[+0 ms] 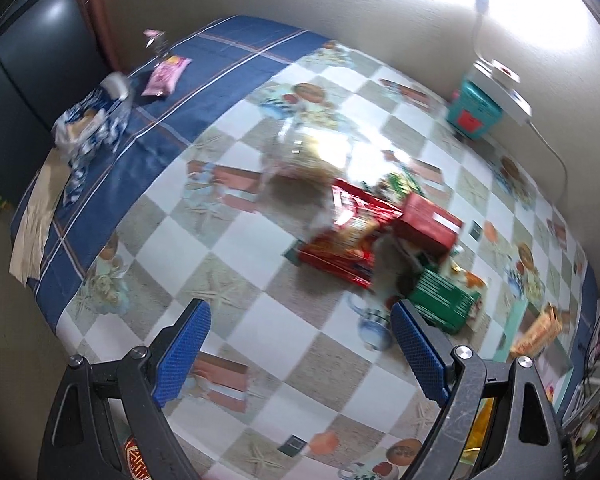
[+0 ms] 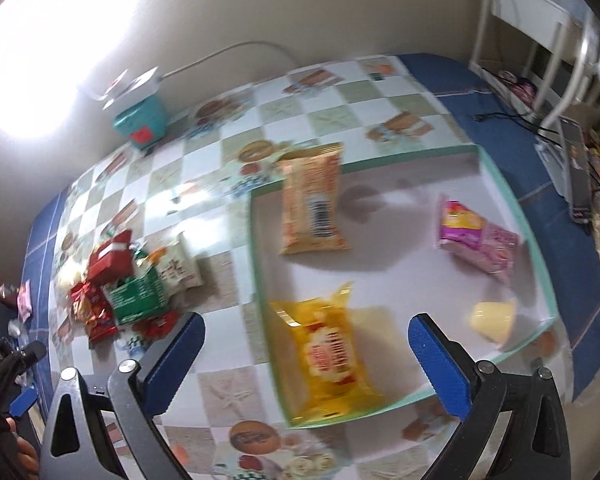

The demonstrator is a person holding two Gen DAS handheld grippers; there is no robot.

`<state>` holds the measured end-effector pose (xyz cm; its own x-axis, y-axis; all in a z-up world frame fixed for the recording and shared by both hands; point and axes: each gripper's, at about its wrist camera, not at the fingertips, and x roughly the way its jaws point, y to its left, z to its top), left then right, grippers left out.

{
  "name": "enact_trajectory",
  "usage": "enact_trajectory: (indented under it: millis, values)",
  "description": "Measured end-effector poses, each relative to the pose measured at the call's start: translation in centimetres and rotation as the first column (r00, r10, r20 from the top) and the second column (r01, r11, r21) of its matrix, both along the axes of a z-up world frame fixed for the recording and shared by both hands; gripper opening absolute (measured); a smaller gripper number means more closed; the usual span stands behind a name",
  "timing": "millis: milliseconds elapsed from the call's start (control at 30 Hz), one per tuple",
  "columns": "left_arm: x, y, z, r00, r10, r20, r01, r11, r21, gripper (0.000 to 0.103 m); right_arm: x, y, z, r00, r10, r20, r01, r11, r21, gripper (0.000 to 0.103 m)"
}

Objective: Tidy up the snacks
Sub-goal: 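Move both open tools back over the snack pile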

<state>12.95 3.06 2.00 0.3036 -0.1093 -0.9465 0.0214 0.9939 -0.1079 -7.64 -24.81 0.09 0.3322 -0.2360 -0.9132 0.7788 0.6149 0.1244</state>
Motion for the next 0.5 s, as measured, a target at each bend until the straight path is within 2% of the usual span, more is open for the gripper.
enact_trajectory:
  millis: [267,400,500]
  values:
    - [2.1,3.5,-1.4,0.997,0.064,-0.039,-0.065,0.998,-0.023,0.092,4.1,3.7,-1.4,0.996,0.085,-0.016,-0.085,0.996,0.008,0.103]
    - [3.2,3.7,-1.8,0.998,0.045,-0.036,-0.045,0.999,0.002,0.092,6.2,5.4,-1.9,0.992,0.126,-0.016,-0.126,0.992,0.008,0.103]
    - [4.3,3.5,-1.9,0.999,0.013,-0.032,-0.014,1.0,-0.011,0.092,7.3,6.1,-2.1,0.989,0.147,-0.01,-0.147,0.989,0.002,0.103]
